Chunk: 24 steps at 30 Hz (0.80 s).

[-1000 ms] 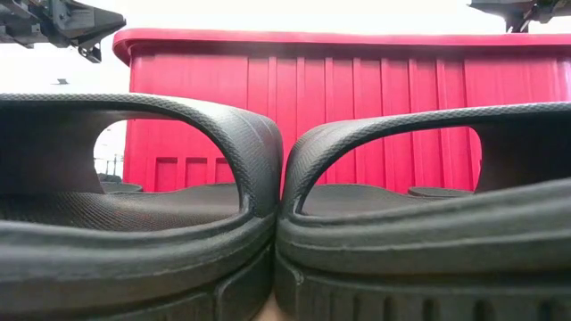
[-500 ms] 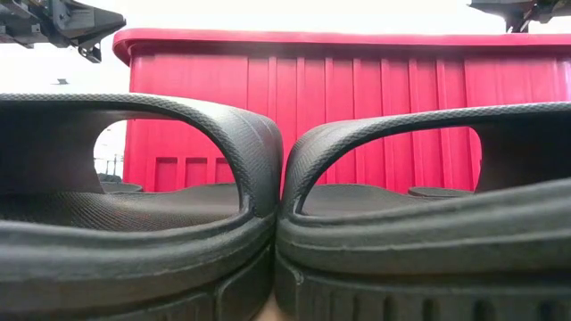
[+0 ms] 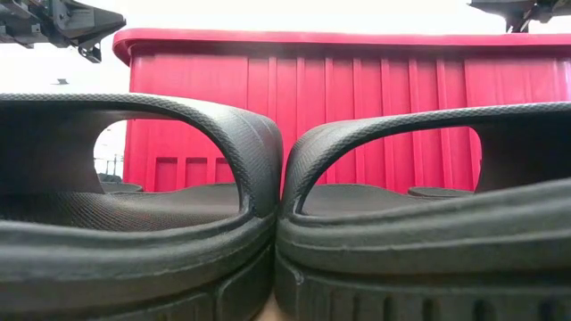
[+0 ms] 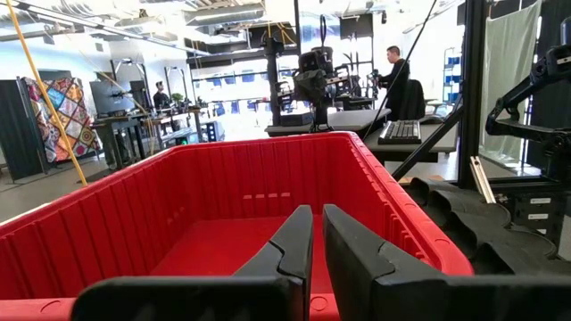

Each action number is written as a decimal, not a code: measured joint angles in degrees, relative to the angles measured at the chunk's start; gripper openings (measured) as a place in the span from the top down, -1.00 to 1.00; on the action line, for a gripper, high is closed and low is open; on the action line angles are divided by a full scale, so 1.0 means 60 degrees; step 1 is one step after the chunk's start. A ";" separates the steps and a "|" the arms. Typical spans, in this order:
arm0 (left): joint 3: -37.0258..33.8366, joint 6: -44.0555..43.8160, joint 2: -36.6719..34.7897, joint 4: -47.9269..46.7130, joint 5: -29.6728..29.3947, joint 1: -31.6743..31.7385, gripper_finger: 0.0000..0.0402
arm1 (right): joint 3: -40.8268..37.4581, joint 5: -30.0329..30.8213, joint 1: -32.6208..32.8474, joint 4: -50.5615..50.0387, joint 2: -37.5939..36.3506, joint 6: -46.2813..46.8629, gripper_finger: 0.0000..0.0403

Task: Pick and place slides into bin
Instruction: Put the black slipper into the red bin

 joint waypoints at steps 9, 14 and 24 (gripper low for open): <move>0.0000 0.0000 0.0004 0.0003 -0.0003 0.0000 0.81 | 0.0007 -0.0336 0.0004 0.0246 0.0066 0.1254 1.00; 0.0000 0.0000 0.0003 0.0000 -0.0003 0.0000 0.81 | -0.0104 -0.0226 0.0004 0.0386 0.0104 0.1089 1.00; -0.0003 0.0358 0.0004 0.0019 -0.0004 0.0000 0.81 | -0.1105 -0.0059 0.0004 0.3043 0.0717 0.0332 1.00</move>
